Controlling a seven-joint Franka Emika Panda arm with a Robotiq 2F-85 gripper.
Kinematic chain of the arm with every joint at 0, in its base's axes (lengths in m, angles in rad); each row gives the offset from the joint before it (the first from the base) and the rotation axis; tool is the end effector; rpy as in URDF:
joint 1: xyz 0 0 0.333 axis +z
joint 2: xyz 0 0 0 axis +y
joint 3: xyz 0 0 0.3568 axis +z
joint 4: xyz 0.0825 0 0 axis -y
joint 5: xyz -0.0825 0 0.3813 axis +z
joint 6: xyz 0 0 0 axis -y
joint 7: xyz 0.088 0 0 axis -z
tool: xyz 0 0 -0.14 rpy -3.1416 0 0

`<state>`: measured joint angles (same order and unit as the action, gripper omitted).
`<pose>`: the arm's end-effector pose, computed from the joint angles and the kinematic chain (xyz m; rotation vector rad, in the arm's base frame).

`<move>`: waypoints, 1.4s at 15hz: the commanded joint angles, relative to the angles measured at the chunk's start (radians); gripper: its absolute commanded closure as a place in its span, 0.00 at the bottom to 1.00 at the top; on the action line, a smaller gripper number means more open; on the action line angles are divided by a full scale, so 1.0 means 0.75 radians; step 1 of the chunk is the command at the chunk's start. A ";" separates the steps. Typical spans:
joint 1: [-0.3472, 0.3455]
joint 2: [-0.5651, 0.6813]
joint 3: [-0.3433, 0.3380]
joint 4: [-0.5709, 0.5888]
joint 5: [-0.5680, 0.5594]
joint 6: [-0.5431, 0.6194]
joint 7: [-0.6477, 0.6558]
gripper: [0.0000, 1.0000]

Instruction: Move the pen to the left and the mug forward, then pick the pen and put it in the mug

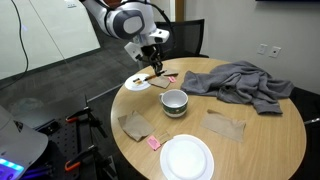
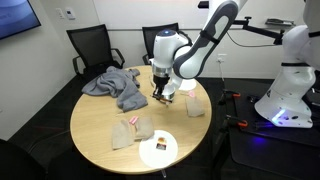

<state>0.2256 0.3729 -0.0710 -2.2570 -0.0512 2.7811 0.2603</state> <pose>0.5665 0.0898 0.2185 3.1159 -0.0815 0.2467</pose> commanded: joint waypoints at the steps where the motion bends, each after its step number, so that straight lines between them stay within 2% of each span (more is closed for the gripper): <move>1: -0.010 -0.174 0.004 -0.055 -0.058 -0.152 0.015 0.96; 4: -0.041 -0.253 0.049 -0.050 -0.046 -0.249 -0.012 0.96; 5: -0.047 -0.166 0.049 -0.010 -0.054 -0.186 0.009 0.86; 12: -0.057 -0.215 0.068 -0.025 -0.052 -0.225 0.008 0.86; 13: -0.057 -0.215 0.068 -0.025 -0.052 -0.225 0.008 0.96; 17: 0.054 -0.201 -0.078 -0.006 -0.382 -0.240 0.463 0.96; 21: 0.062 -0.197 -0.086 0.028 -0.669 -0.331 0.863 0.96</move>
<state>0.2445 0.2225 -0.1172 -2.2670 -0.4498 2.6013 0.7367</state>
